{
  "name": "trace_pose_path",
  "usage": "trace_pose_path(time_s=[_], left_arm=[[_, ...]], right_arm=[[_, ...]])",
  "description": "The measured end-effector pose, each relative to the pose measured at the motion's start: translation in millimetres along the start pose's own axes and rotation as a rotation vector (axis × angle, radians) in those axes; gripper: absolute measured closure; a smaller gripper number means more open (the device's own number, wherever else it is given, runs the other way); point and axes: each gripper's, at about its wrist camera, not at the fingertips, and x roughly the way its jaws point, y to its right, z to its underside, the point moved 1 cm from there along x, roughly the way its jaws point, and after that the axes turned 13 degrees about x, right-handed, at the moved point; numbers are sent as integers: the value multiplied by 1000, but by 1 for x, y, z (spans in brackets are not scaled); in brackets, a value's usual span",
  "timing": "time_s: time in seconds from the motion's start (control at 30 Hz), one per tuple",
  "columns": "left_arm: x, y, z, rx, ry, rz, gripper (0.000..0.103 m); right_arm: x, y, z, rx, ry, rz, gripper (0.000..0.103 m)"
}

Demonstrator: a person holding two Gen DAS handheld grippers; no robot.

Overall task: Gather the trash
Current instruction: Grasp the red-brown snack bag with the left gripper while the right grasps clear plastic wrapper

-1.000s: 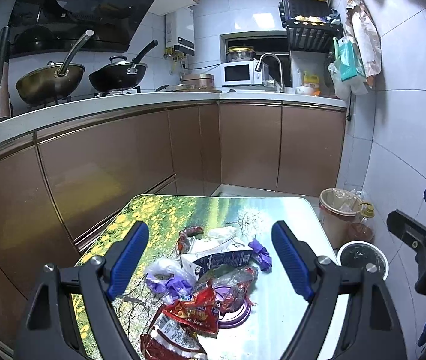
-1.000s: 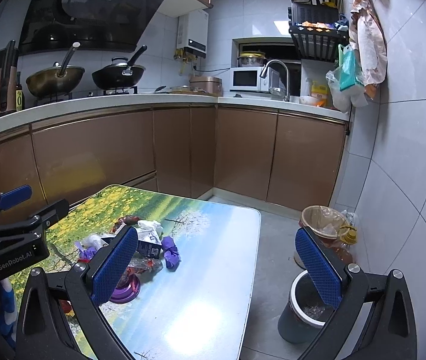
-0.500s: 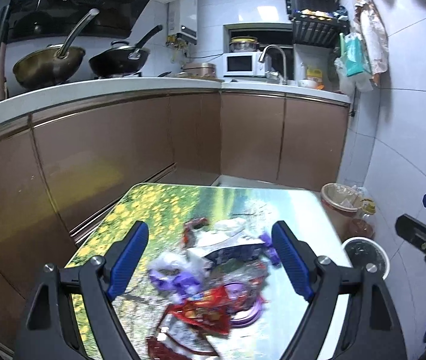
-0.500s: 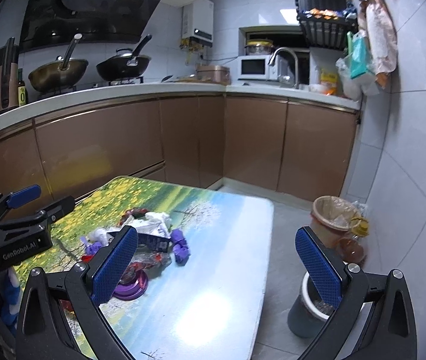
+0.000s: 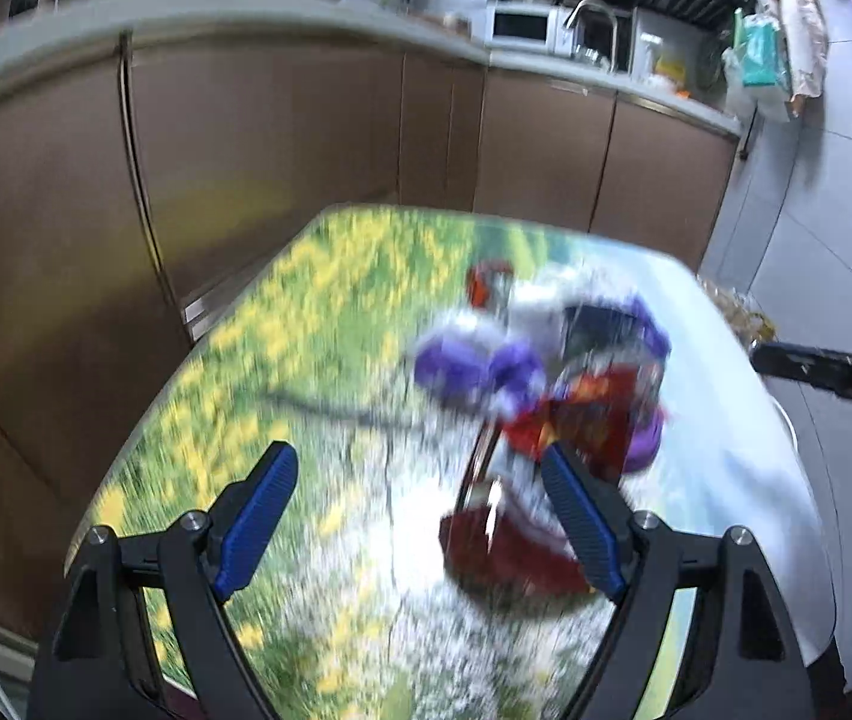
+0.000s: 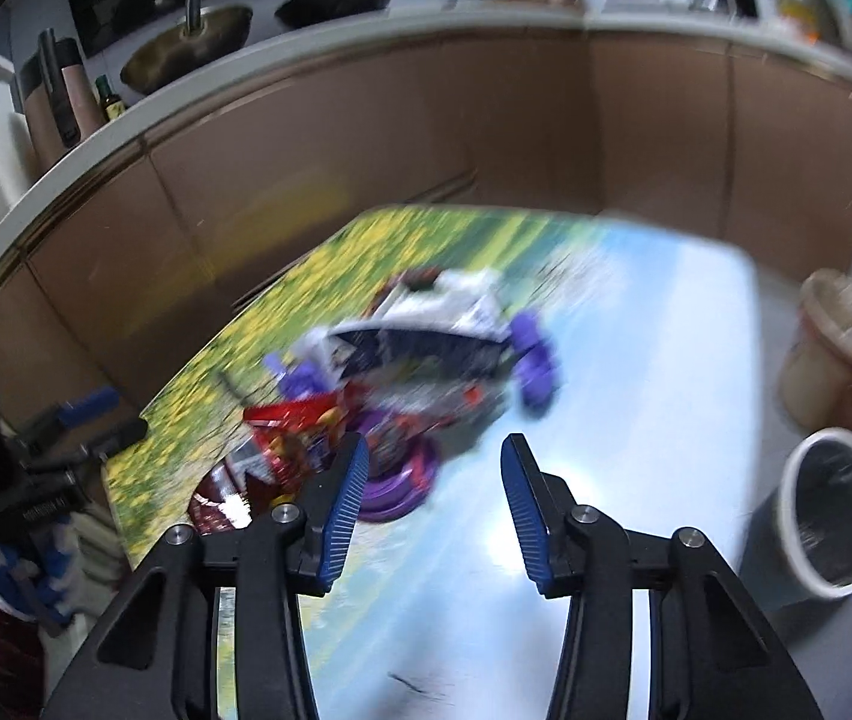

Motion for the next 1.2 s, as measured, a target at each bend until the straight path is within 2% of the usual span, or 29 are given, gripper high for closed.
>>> trace_pose_path(time_s=[0.13, 0.23, 0.43, 0.53, 0.6, 0.67, 0.7, 0.73, 0.77, 0.83, 1.07, 1.2], left_arm=[[15, 5, 10, -40, -46, 81, 21], [27, 14, 10, -35, -68, 100, 21], [56, 26, 7, -20, -126, 173, 40], [66, 28, 8, -10, -149, 186, 49], [70, 28, 9, -9, -162, 192, 59], [73, 28, 11, -14, -174, 201, 64], [73, 28, 12, -17, -177, 201, 72], [74, 27, 13, -19, -181, 204, 78], [74, 26, 13, -22, -185, 207, 82], [72, 25, 13, -30, -184, 204, 85], [54, 22, 8, -58, -145, 173, 92], [37, 20, 6, -75, -123, 138, 94]], right_arm=[[29, 0, -1, 50, -88, -52, 57], [45, 2, -5, 88, -131, -70, 57], [73, 8, -14, 179, -199, -106, 53], [85, 12, -19, 219, -222, -117, 53], [92, 14, -23, 246, -235, -125, 53], [96, 17, -24, 268, -246, -135, 53], [98, 18, -25, 272, -249, -135, 54], [100, 18, -24, 272, -250, -133, 59], [101, 19, -24, 274, -254, -133, 70], [102, 19, -23, 281, -261, -145, 76], [77, 8, -15, 191, -225, -147, 87], [58, 7, -13, 154, -200, -154, 88]])
